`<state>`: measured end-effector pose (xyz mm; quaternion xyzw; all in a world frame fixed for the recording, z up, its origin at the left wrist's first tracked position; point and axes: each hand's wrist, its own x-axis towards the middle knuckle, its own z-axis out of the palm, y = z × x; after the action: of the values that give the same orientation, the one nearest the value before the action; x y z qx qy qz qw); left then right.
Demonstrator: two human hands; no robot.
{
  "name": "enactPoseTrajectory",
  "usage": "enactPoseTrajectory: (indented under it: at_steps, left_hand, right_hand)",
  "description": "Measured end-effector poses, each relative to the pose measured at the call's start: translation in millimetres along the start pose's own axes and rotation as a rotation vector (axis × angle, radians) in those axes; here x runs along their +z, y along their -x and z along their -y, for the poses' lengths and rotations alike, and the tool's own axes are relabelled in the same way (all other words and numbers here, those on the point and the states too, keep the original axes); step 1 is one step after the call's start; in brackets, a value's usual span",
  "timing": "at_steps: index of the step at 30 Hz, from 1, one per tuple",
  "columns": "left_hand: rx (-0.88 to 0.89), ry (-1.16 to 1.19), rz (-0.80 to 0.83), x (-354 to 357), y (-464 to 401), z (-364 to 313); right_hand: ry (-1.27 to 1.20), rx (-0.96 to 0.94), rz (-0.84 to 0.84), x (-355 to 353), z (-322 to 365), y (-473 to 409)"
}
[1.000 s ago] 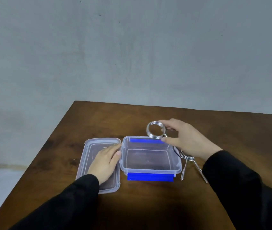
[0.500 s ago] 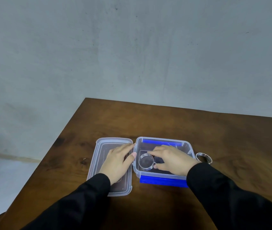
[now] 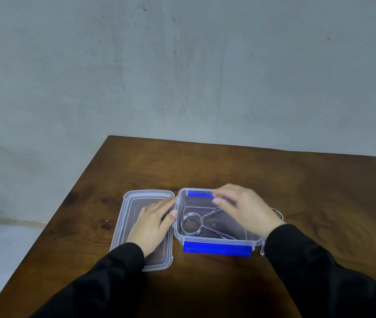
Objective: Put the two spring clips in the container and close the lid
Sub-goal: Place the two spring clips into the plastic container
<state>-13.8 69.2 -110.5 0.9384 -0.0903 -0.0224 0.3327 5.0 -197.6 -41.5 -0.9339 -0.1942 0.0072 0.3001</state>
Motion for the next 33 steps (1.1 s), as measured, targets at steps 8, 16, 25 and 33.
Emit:
enactPoseTrajectory:
  at_steps: [8,16,25,33]
  left_hand:
    - [0.010,0.056,0.008,6.9,-5.5,15.5]
    - [0.031,0.040,-0.019,8.8,-5.0,12.3]
    - [0.014,0.018,-0.013,11.0,-6.0,14.2]
    - [0.027,0.034,-0.026,9.4,-3.5,12.0]
  right_hand:
    - [0.134,0.677,-0.180,-47.0,-65.6,56.8]
    - [0.161,0.879,-0.093,0.4,-67.4,93.6]
    - [0.122,0.864,-0.151,-3.0,-82.2,83.5]
    - [-0.030,0.770,-0.205,-12.9,-97.5,80.9]
